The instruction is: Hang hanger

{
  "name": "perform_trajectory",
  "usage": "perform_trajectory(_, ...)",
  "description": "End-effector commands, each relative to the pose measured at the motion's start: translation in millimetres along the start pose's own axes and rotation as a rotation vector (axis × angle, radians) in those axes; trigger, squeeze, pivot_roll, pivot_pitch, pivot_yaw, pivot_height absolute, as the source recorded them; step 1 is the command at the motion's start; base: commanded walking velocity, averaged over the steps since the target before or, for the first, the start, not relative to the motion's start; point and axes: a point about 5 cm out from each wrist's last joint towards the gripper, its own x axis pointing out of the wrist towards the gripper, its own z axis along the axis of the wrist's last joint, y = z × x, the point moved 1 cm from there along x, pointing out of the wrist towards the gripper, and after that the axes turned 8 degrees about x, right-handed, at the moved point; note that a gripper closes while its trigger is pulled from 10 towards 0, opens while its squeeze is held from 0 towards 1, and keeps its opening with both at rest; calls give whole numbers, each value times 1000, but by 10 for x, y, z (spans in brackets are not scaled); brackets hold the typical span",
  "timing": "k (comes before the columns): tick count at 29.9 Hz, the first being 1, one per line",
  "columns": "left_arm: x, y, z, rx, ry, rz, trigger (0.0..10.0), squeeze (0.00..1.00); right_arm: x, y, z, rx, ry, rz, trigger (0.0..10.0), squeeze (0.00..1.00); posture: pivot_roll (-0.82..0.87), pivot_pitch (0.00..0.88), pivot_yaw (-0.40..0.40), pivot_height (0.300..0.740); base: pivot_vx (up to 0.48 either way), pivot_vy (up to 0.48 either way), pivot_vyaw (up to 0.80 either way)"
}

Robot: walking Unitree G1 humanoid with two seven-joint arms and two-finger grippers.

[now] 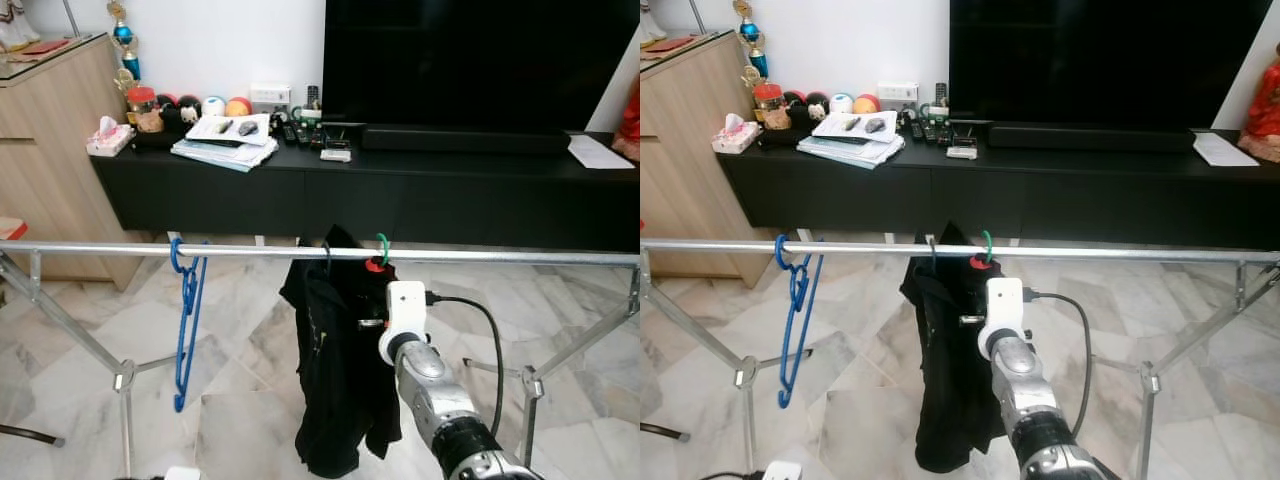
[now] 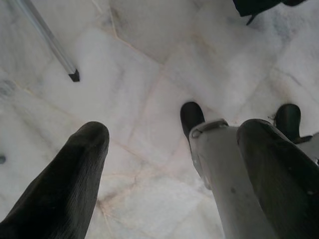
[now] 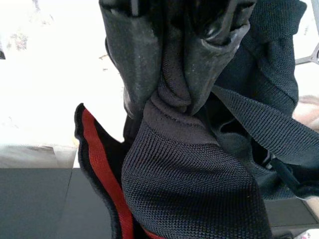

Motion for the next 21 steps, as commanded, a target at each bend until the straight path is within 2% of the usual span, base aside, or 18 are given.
perform_trajectory(1, -4, 43, -25, 21, 21, 8, 10000, 0, -4, 30, 425, -6, -196, 26, 0, 0, -56, 0, 38, 740, 0, 0, 0)
perform_trajectory(6, 2, 55, 8, 27, 29, 7, 10000, 0, -114, -109, 261, -21, -145, 34, 0, 0, -84, 0, 37, 740, 0, 0, 0)
perform_trajectory(8, 4, 30, 4, 32, 35, -4, 10000, 0, -193, -245, 174, -22, -131, 18, 0, 0, -95, 0, 31, 740, 0, 0, 0)
perform_trajectory(18, 18, -69, 77, 29, 10, -25, 10000, 0, -367, -579, -18, -42, -89, 7, 0, 0, -100, 0, -22, 740, 0, 0, 0)
perform_trajectory(21, 25, -84, 131, 21, -4, -23, 10000, 0, -394, -650, -102, -8, -59, 4, 0, 0, -99, 0, -36, 740, 0, 0, 0)
